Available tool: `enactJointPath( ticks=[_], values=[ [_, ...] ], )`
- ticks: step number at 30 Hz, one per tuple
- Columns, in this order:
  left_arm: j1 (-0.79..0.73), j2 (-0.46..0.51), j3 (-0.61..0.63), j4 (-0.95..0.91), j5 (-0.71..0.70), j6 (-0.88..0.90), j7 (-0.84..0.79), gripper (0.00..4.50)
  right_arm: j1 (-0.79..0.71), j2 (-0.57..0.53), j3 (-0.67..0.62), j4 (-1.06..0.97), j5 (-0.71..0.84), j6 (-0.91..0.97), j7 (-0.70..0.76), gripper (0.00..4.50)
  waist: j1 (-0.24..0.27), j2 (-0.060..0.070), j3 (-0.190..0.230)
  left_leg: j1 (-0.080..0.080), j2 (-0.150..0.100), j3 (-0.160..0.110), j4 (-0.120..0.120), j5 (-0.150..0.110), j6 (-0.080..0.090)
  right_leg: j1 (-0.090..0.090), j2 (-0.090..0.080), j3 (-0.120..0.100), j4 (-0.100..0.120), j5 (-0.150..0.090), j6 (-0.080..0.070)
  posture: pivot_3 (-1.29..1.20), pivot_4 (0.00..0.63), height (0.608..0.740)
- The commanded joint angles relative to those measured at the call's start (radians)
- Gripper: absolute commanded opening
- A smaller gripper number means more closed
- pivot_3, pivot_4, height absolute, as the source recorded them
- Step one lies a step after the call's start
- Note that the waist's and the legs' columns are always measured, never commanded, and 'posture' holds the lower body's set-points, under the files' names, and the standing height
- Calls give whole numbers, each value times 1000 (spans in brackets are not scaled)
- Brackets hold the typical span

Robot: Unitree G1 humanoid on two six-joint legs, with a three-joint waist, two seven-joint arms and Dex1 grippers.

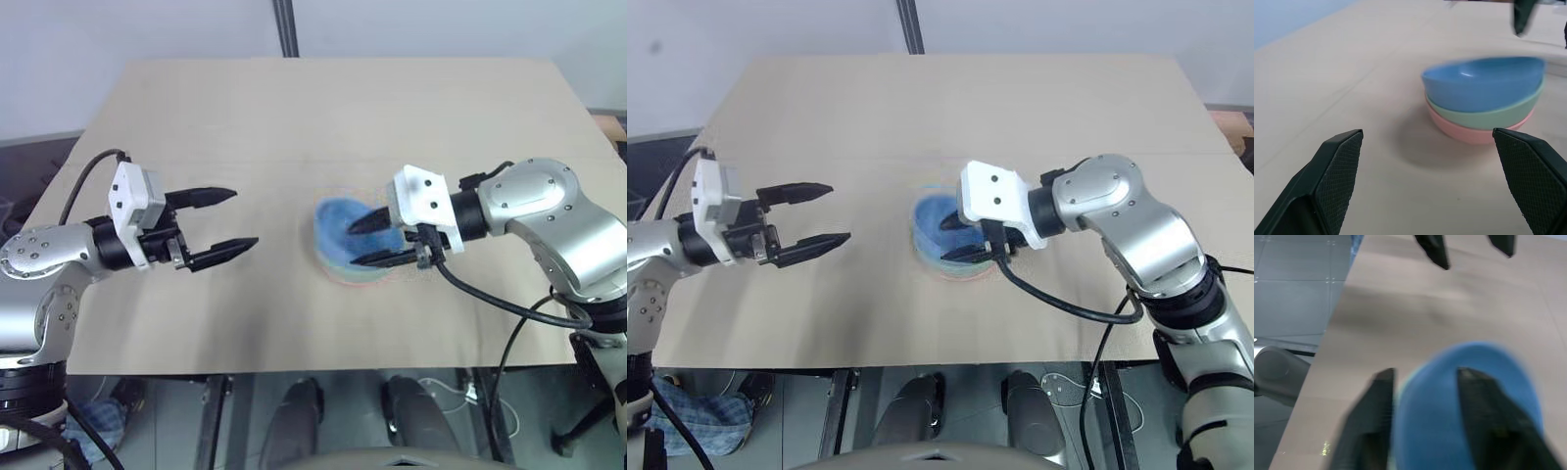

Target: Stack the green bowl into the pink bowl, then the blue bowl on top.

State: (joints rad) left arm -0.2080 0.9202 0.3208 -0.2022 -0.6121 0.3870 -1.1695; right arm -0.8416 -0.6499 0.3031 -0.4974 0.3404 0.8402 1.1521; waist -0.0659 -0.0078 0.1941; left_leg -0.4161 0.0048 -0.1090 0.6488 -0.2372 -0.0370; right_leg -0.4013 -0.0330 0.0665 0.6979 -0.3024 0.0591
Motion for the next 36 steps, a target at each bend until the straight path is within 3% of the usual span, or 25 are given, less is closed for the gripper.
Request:
enactJointPath(
  ticks=[1, 8, 15, 18, 23, 26, 36],
  values=[
    [-17, 15, 12, -7, -2, -9, -2, 4500, -12, -6, -72, -45, 59, 61, -42, 2562, 1, 0, 0, 0, 0, 0, 0, 0, 0, 0, 0, 0, 0, 0, 0, 0, 150, 740],
    [63, 9, 81, -67, -26, 23, 40, 4500, 196, -104, -437, -36, 268, 151, -47, 2562, 11, -1, -1, 0, 0, -1, 0, 0, 0, 1, 0, -1, -1, 0, 0, 0, 150, 740],
    [195, -4, 170, -140, -40, 69, 107, 4500, 516, -288, -750, 106, 274, -18, 66, 2562, 26, -1, 0, 1, 0, 1, 0, 0, 0, 2, -1, 0, -1, 0, 0, 0, 150, 740],
    [245, -8, 195, -150, -24, 87, 141, 4500, 622, -318, -850, 171, 278, -92, 116, 2562, 24, -1, 0, 4, 0, 1, 0, 0, 0, 5, 0, 0, -1, 0, 0, 0, 150, 740],
    [302, 6, 193, -161, 38, 104, 209, 4500, 754, -314, -908, 244, 260, -195, 141, 2562, 24, -1, -1, 6, 1, 2, 0, 0, 0, 7, 1, 1, -1, 0, 0, 0, 150, 740],
    [306, 1, 206, -150, -7, 120, 180, 4500, 811, -308, -906, 280, 242, -260, 142, 2562, 25, -1, -1, 6, 1, 3, 1, 0, 0, 7, 1, 2, -1, 0, 0, 0, 150, 740],
    [374, 1, 260, -161, -39, 125, 132, 4500, 863, -310, -896, 309, 254, -367, 140, 2562, 25, -1, -1, 6, 1, 4, 1, 0, 0, 7, 1, 3, -1, 0, 0, 0, 150, 740]
  ],
)
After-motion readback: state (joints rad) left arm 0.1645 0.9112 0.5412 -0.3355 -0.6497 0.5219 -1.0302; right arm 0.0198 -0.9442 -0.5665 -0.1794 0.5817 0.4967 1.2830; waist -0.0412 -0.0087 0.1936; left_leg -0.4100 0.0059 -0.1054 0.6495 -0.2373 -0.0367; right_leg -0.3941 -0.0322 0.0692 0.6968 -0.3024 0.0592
